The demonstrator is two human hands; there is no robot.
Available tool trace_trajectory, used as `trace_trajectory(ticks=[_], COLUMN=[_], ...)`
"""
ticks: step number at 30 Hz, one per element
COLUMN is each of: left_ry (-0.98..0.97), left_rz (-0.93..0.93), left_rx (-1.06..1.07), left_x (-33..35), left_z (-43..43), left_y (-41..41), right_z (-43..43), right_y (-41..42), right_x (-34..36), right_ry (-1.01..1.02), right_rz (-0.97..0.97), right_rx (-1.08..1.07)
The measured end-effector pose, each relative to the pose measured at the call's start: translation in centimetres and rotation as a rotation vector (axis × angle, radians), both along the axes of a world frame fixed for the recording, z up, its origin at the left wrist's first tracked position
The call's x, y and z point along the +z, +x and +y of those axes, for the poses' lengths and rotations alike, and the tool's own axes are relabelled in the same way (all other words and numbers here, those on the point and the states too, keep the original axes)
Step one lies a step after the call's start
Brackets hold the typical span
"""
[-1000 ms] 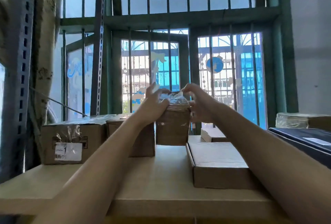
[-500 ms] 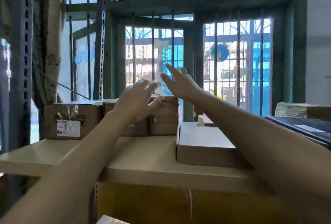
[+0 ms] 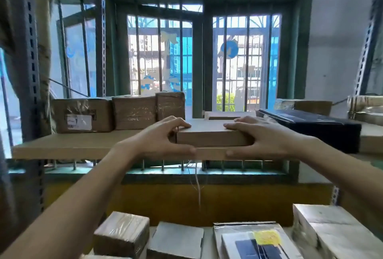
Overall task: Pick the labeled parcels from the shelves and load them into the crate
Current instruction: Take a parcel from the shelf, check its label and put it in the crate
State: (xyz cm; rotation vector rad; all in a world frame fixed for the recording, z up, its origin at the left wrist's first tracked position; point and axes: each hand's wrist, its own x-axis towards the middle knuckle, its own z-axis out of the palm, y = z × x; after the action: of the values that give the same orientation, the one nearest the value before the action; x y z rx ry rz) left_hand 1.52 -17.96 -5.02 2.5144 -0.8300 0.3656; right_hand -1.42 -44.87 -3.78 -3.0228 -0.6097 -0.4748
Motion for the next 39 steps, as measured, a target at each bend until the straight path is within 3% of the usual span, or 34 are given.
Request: trace_trajectory(ticks=[2,4,10,13,15,18,22,27,29,31,34,39], left_ry=[0.052,-0.019,-0.809,-0.922,-0.937,-1.023,-0.954,-0.816,-0.826,-0.844,-0.777,-0.554], left_rz=[-0.111,-0.266,-0.478,-0.575,-0.488,-0.280,-0.357,-0.386,-0.357,-0.296,-0.156,0.229], left_rx=[0.053,0.063,0.037,0.144,0.096,-0.121,-0.098,0.019,0.010,-0.067,-0.147,-0.230], left_x=[-0.5,-1.4,-0.1,2.2,2.9,3.0,2.9,1.2,-0.2,-1.1,-3.5,-10.4], left_z=[0.4,0.8,-0.4,-1.6,-2.3,-3.4,-5.5,-9.3,-11.5,-12.5,-16.6,-25.2], left_y=[-0.5,-1.0,-4.7,-6.2,-7.3,-8.7,-11.0,-13.8,-15.3,-16.6,-18.6,-19.7], right_z=[-1.0,-1.2,0.8,1.7,1.9,1.2,-1.1,-4.1,-5.9,-6.9,-11.8,-22.6], right_y=[-1.4,-2.5,-5.4,-7.1,-8.2,-9.0,-9.7,-12.5,-14.1,-15.5,-18.4,-23.2], right_x=[-1.1,-2.3,-2.8,-2.5,-2.5,-2.8,-2.9,-3.3,-4.4,-5.6,-9.7,-18.3], right_ry=[-0.004,0.066,0.588,0.866,1.033,1.098,1.105,0.916,0.928,1.023,1.167,1.176], right_rz=[-0.068,-0.131,-0.424,-0.307,-0.184,-0.084,-0.037,-0.198,-0.208,-0.211,-0.069,0.114], right_rx=[-0.050,-0.061,0.135,0.237,0.318,0.406,0.453,0.512,0.496,0.486,0.446,0.230])
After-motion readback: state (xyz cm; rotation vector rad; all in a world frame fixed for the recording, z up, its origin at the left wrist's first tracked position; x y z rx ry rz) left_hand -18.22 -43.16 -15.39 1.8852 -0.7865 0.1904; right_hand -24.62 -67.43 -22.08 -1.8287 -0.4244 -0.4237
